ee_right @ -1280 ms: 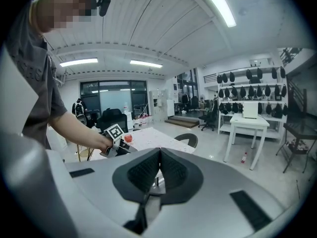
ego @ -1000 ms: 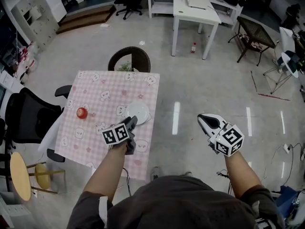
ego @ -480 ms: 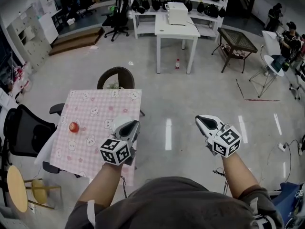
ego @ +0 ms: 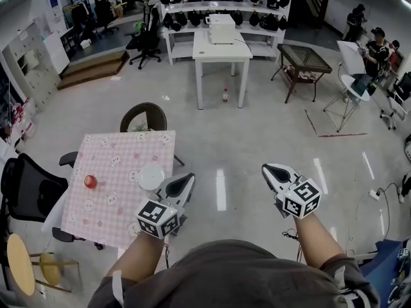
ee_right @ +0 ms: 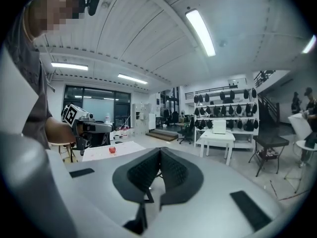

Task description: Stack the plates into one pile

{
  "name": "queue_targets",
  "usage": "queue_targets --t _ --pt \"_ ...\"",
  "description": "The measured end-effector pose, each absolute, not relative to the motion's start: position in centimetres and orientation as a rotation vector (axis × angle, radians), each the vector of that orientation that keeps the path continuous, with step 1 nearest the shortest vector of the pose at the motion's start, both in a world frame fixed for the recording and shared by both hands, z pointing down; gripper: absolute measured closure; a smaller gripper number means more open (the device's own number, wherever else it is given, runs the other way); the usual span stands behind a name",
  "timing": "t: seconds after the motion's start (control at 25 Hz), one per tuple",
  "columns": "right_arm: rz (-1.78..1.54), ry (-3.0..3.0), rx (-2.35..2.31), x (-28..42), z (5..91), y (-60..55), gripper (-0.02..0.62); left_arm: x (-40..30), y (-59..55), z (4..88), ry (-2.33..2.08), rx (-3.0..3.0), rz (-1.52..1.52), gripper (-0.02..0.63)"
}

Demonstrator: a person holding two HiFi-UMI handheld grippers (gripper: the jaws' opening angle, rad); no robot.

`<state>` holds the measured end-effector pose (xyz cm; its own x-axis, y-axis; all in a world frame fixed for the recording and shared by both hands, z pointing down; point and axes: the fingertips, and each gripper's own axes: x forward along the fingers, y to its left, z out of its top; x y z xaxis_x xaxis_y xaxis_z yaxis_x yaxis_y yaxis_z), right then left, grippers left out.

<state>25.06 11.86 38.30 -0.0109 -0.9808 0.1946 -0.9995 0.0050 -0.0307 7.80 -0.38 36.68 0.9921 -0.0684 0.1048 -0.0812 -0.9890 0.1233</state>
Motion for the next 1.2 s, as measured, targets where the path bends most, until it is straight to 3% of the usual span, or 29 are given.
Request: queue_targets --t 1.2 --pt "0.211 -2.142 2.069 25.4 38.5 11.6 0.604 9.0 -0.2 37.1 -0.087 2.978 0.123 0.6"
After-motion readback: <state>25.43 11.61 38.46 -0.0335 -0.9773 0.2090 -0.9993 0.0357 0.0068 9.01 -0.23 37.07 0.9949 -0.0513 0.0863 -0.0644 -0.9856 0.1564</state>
